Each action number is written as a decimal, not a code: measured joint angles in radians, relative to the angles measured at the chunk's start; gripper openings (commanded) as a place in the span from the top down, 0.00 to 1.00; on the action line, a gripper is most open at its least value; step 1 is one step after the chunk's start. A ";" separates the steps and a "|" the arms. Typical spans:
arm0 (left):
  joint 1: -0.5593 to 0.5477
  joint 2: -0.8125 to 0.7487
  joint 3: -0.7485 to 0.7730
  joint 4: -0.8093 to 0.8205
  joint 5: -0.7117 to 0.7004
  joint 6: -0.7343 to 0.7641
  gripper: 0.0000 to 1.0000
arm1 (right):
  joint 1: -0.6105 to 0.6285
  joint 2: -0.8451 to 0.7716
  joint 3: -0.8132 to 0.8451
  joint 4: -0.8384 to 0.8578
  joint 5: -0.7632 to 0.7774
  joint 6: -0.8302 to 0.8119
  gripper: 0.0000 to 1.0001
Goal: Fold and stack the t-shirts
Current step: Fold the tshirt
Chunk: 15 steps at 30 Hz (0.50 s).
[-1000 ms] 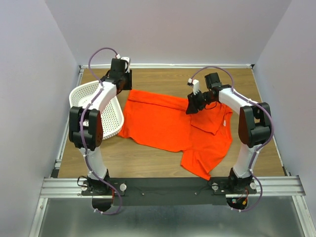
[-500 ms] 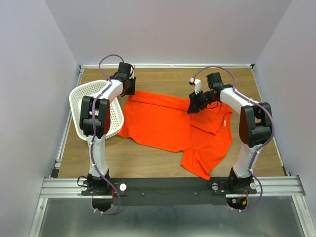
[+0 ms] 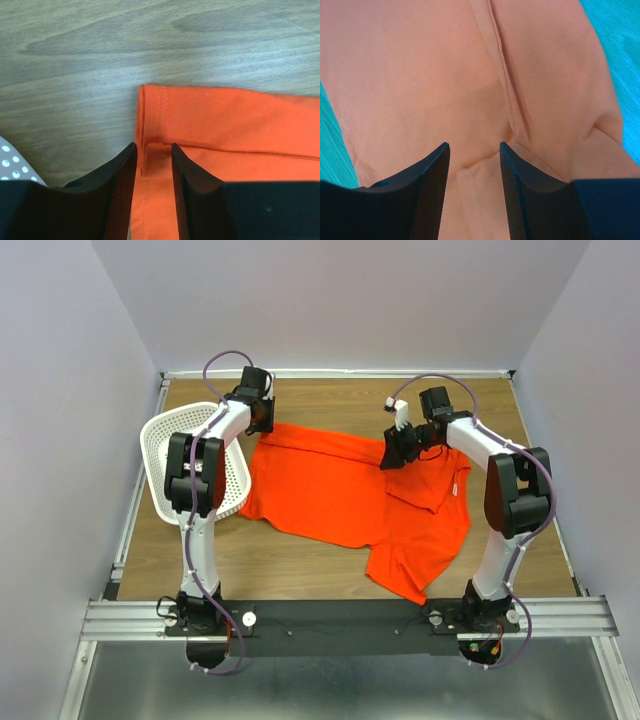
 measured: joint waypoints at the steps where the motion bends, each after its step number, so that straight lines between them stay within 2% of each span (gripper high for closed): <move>1: 0.000 0.000 0.000 0.000 0.000 0.001 0.63 | -0.002 0.000 0.000 0.000 0.000 0.000 0.48; 2: 0.000 0.000 0.000 0.000 0.000 0.001 0.68 | -0.003 0.000 0.000 0.000 0.000 0.000 0.47; 5: 0.000 0.000 0.000 0.000 0.001 0.005 0.75 | -0.003 0.000 0.000 0.000 0.000 0.000 0.48; 8: 0.000 0.000 0.000 0.000 0.002 0.007 0.78 | -0.007 0.000 0.000 0.000 0.000 0.000 0.48; 15: 0.000 -0.001 -0.002 -0.001 0.029 0.009 0.92 | -0.010 0.000 0.000 0.000 -0.005 0.000 0.47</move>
